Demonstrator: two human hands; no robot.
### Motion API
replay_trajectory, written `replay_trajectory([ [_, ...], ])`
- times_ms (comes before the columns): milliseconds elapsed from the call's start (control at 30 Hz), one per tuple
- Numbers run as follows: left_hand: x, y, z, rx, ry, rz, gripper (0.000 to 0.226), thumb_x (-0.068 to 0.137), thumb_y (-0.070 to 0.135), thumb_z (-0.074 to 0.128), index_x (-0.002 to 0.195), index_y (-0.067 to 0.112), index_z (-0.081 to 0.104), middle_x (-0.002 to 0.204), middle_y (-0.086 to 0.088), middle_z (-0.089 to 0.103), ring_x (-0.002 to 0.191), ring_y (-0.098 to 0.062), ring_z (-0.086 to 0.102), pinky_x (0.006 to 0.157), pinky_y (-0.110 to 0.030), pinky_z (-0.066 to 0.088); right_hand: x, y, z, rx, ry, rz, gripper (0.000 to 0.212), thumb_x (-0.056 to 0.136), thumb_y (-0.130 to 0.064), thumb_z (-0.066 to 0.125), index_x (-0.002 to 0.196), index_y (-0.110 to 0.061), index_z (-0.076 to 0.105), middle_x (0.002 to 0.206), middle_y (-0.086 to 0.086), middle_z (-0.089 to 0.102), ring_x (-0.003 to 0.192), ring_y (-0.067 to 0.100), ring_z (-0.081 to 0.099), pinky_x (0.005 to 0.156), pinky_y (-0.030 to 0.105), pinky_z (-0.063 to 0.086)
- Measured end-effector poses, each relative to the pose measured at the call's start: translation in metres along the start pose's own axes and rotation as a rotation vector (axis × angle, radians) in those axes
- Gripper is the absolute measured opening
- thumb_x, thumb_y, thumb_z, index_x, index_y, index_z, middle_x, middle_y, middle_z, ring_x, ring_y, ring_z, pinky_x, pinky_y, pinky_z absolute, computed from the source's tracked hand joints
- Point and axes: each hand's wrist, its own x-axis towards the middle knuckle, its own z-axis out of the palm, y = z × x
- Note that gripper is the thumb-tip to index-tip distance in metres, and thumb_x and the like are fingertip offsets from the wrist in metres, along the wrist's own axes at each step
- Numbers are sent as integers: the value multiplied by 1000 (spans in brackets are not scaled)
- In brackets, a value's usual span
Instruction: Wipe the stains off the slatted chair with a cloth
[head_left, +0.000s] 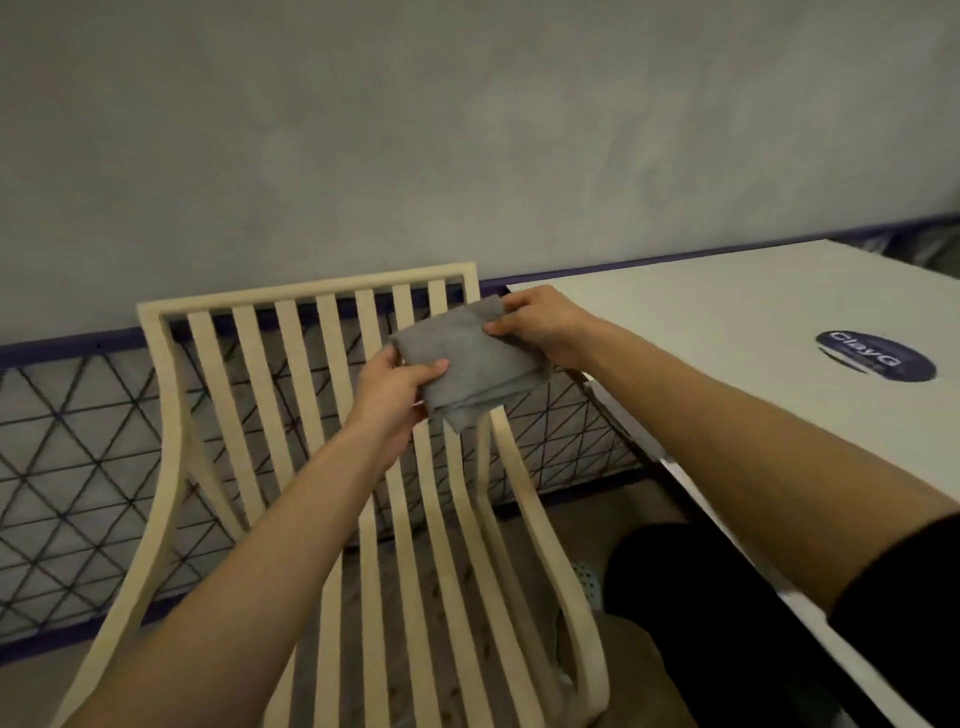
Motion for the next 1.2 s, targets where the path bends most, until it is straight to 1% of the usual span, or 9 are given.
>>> replay_trajectory([
  [133,33,-13,52,5,-75,-48,50,85,-3,67,129,11,50,121,-10,62,96,-21,65,60,-28,57,17,10,-64,-105,87,100,31,84,-1,70,114,5,64,110,19,64,102,29,62,90,41,55],
  [233,59,-30,93,-13,-108,-88,64,83,-9,66,138,9,41,128,-13,55,105,-27,62,66,-34,59,31,27,-108,-100,155,150,24,83,5,70,104,-3,63,93,10,61,94,26,60,71,33,54],
  [333,80,-48,122,0,-134,-121,78,81,-16,63,146,15,32,135,-15,47,114,-32,57,73,-35,57,45,48,-137,-129,232,178,29,80,7,71,104,-7,63,92,10,60,93,27,58,69,32,50],
  [433,96,-70,135,164,-172,-115,88,79,-16,66,150,15,26,131,-13,52,114,-29,57,85,-41,56,59,75,-150,-201,294,220,24,81,5,69,100,-9,65,94,11,62,93,28,59,67,32,50],
  [500,102,-83,138,336,-195,-57,78,79,-11,70,144,16,38,129,-10,55,111,-26,59,85,-41,57,65,94,-152,-272,357,191,21,82,-1,68,101,-10,68,91,9,63,88,26,59,63,28,48],
  [567,107,-91,138,531,-209,77,60,79,0,74,131,21,52,127,-6,56,105,-22,60,77,-33,58,64,107,-150,-357,437,106,23,83,-6,68,105,-13,68,96,9,66,86,22,61,67,26,47],
  [767,115,-104,137,803,-279,228,61,72,38,82,128,26,61,127,-2,57,114,-18,56,102,-40,48,56,124,-144,-481,518,-115,24,86,-6,59,105,-13,69,92,6,66,82,16,59,69,18,40],
  [933,110,-103,144,865,-339,295,61,77,38,79,132,23,59,128,0,53,118,-13,48,97,-26,39,39,130,-155,-599,441,-204,22,86,-5,59,104,-14,69,99,6,67,85,16,58,76,22,41],
  [1200,93,-113,151,836,-316,347,62,78,43,77,134,23,57,119,2,53,114,-15,52,96,-28,44,22,143,-172,-641,378,-256,20,88,-10,62,106,-16,67,107,6,67,93,18,59,84,26,43],
])
